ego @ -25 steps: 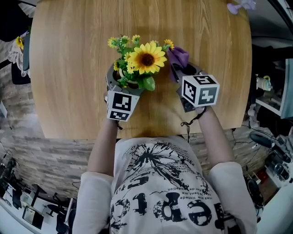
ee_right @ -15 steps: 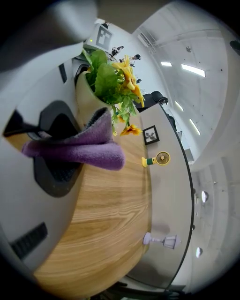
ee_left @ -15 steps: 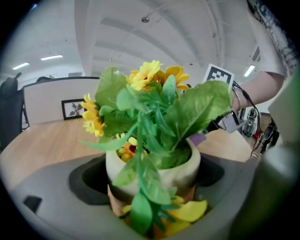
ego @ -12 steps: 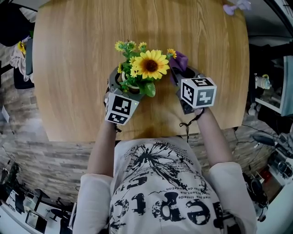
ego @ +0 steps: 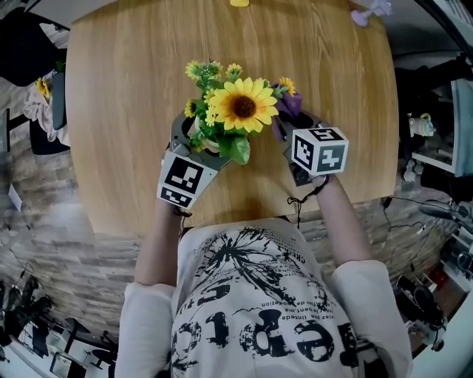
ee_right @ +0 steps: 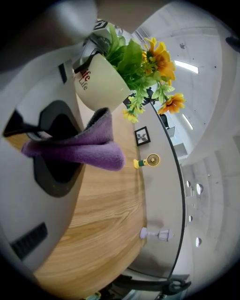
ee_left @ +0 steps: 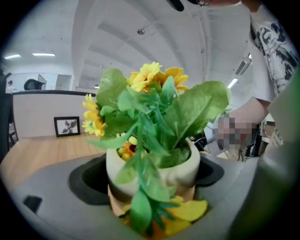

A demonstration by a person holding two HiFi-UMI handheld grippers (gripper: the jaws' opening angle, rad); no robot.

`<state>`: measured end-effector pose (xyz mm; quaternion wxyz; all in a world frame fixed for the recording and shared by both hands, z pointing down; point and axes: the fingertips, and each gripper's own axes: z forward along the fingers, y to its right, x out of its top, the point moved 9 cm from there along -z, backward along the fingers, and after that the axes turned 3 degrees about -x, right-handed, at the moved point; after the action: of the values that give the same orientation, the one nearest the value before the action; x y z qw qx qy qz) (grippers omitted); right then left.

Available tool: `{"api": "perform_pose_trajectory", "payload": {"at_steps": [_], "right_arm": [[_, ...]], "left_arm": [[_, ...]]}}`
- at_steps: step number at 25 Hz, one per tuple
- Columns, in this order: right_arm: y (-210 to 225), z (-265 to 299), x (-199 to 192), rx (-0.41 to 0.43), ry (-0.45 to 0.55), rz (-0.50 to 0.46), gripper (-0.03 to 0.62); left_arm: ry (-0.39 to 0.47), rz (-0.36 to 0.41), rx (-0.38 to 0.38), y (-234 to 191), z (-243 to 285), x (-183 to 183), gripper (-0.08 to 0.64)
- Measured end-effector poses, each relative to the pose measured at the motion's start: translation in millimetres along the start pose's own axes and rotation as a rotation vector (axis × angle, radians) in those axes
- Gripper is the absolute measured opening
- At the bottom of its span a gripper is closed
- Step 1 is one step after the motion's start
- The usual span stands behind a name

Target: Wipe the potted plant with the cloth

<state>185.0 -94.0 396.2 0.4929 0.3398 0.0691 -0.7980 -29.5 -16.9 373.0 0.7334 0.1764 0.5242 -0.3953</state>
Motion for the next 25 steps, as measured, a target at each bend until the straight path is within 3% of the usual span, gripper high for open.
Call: {"api": "perform_pose_trajectory", "payload": {"at_steps": [12, 18, 22, 25], "right_arm": [[-64.0, -16.1, 0.7, 0.122, 0.116, 0.02, 0.08], [-135.0, -10.3, 32.7, 0.211, 0.166, -0.113, 0.08], [-157.1, -12.9, 39.6, 0.227, 0.184, -0.249, 0.078], [-162.2, -14.9, 40.3, 0.235, 0.189, -0.263, 0.078]], "left_arm": [[0.041, -0.072, -0.106, -14.8, -46.7, 42.1, 0.52], [0.068, -0.075, -0.152, -52.5, -79.7, 60.2, 0.52], [0.071, -0.047, -0.178, -52.4, -84.0, 66.0, 0.52], [0.08, -0.061, -0.181, -50.7, -85.1, 66.7, 0.52]]}}
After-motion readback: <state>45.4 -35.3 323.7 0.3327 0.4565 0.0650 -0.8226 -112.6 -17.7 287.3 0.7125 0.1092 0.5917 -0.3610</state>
